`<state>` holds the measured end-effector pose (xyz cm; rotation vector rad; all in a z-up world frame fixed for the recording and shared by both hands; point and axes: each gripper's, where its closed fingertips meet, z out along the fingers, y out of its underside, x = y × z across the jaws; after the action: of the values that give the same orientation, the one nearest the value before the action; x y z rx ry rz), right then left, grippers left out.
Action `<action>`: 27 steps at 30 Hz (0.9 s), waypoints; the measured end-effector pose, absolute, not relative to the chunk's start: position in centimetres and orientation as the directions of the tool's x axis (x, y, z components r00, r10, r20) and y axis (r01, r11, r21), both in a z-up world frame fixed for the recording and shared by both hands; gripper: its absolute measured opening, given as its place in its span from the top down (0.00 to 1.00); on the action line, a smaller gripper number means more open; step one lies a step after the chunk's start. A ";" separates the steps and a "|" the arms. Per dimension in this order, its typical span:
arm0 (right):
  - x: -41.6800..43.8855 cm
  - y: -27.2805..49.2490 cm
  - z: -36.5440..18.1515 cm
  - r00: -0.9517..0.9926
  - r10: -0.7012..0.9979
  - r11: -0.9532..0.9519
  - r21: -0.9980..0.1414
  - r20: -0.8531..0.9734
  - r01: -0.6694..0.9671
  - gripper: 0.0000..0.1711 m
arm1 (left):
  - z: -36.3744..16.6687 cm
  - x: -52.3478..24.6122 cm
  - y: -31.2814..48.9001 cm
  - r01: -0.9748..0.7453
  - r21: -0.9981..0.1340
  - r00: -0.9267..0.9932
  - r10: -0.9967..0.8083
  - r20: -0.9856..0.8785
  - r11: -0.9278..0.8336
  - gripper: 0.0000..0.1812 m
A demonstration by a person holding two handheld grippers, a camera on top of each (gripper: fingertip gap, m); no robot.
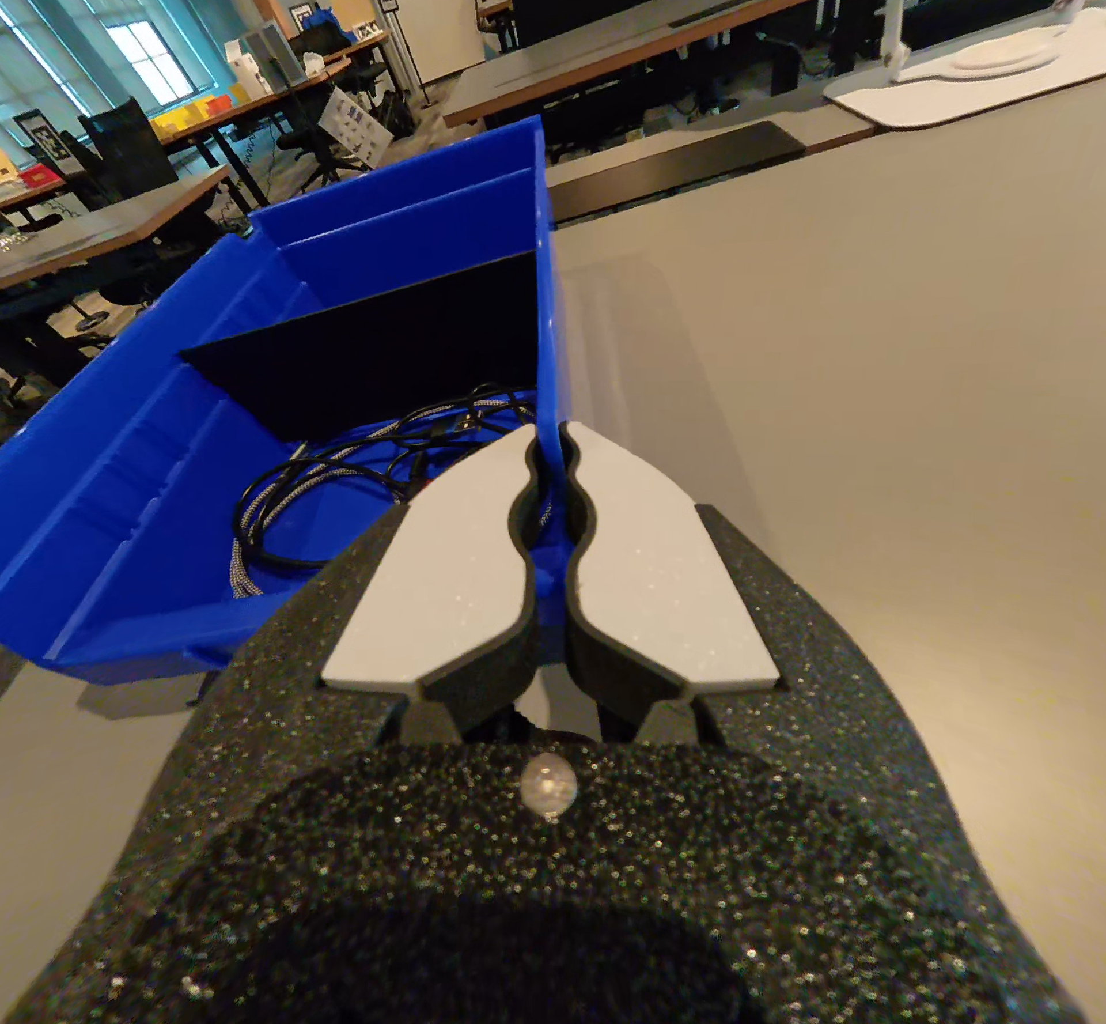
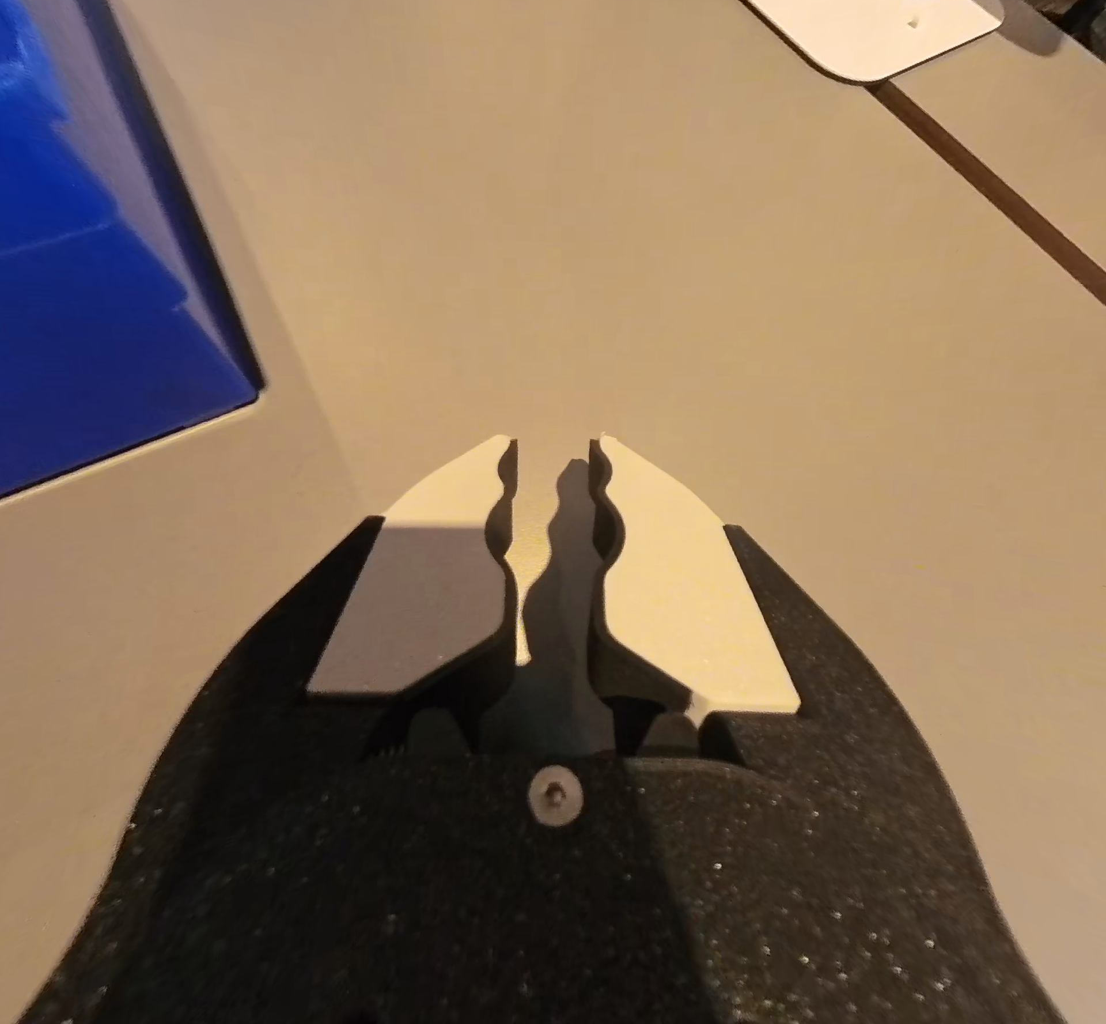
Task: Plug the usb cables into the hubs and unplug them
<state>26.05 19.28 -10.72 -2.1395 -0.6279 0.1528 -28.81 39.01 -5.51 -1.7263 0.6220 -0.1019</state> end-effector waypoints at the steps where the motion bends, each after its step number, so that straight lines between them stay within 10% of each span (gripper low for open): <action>1: 26.0 19.3 -10.7 0.865 0.488 -0.489 -0.784 0.117 0.382 0.87 | -5.5 -28.9 39.1 -0.351 -0.929 0.850 -0.456 -0.264 -0.117 0.98; 27: 26.1 19.3 -10.4 0.869 0.480 -0.470 -0.800 0.124 0.374 0.87 | -5.5 -31.1 40.8 -0.369 -0.925 0.827 -0.485 -0.283 -0.090 0.98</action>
<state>26.14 19.30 -10.35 -2.1142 -0.6169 0.1451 -31.14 40.84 -5.47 -1.7018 0.6695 -0.1101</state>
